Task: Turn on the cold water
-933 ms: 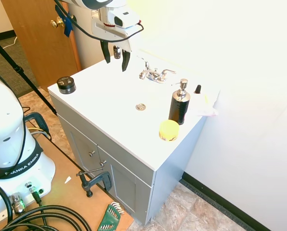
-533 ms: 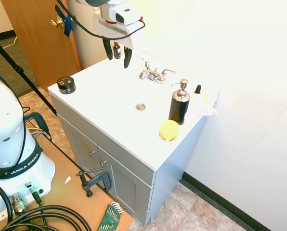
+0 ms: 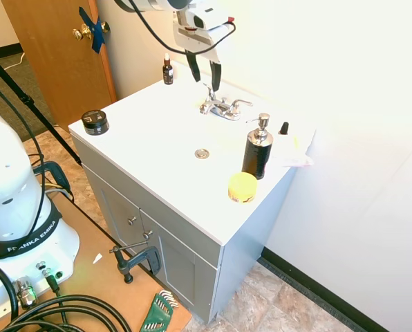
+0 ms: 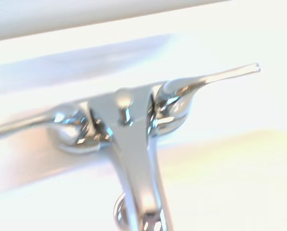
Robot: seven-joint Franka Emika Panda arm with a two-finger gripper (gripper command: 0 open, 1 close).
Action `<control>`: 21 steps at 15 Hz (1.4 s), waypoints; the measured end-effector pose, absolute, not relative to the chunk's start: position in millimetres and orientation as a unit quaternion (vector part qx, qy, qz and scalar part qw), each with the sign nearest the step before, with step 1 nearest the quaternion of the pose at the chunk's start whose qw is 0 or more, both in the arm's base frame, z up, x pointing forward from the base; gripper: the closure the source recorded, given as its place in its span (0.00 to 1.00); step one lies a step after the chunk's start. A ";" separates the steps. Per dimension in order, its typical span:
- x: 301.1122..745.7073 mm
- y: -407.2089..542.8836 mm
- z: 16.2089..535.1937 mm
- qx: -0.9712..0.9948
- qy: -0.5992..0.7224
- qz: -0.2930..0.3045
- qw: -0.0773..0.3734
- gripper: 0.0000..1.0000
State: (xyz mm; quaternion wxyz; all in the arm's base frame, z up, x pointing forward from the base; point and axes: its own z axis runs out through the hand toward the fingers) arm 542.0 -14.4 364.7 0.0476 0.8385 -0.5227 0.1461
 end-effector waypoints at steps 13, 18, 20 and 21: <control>616.0 -67.7 306.1 0.797 -0.562 0.196 0.101 0.00; 611.4 -85.9 287.9 0.792 -0.569 0.190 0.117 0.00; 606.7 -86.4 286.6 0.792 -0.570 0.185 0.117 0.00; 603.3 -85.0 288.4 0.794 -0.569 0.178 0.115 0.00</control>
